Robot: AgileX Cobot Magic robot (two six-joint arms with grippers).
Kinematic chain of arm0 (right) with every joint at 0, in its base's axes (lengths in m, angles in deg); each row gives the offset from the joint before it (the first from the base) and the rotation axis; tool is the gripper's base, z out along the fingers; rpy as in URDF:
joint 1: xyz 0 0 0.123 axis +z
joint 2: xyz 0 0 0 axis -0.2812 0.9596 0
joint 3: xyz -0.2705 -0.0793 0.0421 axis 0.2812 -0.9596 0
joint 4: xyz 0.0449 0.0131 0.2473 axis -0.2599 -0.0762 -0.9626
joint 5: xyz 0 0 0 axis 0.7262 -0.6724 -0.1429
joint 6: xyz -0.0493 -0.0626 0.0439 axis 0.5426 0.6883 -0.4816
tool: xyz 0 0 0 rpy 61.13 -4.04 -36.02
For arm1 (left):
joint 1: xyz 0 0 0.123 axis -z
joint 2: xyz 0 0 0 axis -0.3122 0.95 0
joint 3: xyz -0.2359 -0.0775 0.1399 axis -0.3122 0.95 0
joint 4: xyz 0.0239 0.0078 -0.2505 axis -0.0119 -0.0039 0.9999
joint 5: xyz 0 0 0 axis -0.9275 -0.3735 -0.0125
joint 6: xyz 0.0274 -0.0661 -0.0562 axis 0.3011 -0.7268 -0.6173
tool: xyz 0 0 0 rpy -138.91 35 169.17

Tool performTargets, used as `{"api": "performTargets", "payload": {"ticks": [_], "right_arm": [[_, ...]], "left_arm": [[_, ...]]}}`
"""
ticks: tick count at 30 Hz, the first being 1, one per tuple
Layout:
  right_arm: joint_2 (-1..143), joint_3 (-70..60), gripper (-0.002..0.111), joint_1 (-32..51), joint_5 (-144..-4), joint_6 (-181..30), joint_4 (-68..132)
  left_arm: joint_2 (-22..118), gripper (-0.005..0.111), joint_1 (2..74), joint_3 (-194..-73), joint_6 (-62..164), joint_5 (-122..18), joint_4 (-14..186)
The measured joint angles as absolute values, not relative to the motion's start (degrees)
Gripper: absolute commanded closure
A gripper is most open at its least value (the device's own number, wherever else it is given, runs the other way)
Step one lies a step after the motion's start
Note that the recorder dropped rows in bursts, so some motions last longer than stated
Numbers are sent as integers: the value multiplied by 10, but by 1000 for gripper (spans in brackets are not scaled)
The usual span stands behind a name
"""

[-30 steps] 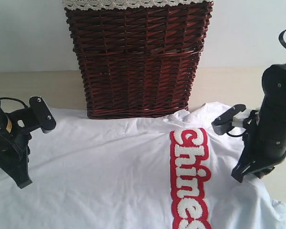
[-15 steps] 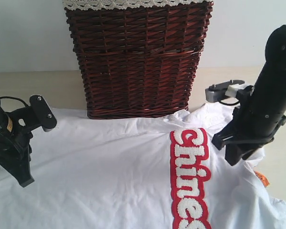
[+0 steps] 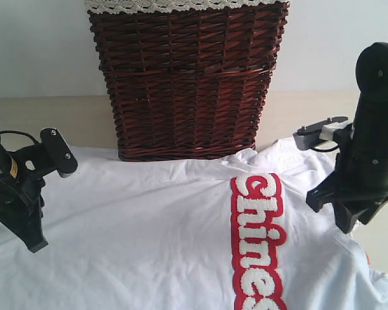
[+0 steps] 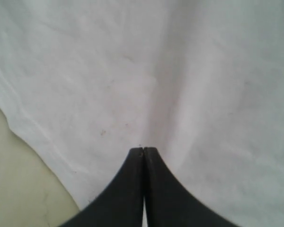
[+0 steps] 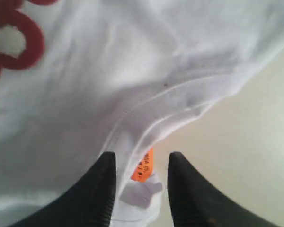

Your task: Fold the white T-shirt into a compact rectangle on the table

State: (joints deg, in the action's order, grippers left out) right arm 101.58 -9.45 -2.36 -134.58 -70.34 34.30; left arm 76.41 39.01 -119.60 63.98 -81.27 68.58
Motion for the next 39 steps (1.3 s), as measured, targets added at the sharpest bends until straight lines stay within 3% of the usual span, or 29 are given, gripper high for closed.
{"api": "performTargets", "payload": {"ticks": [11, 13, 15, 16, 27, 30, 36, 39], "right_arm": [[1062, -118, 57, -24, -1337, -679, 273], [1071, -118, 67, -24, -1336, -677, 273], [1082, -118, 100, -24, -1335, -676, 274], [1083, -112, 108, -24, -1339, -676, 275], [1033, -71, 108, -24, -1385, -811, 452], [1033, -71, 103, -15, -1383, -821, 456], [1050, -71, 64, 40, -1333, -772, 400], [1076, -70, 61, 54, -1314, -760, 382]], "left_arm": [[764, 107, 390, -1196, 640, -814, 698], [764, 107, 390, -1196, 640, -814, 698], [764, 107, 390, -1196, 640, -814, 698], [764, 107, 390, -1196, 640, -814, 698], [764, 107, 390, -1196, 640, -813, 698], [764, 107, 390, -1196, 640, -813, 698], [764, 107, 390, -1196, 640, -813, 698], [764, 107, 390, -1196, 640, -813, 698]]}}
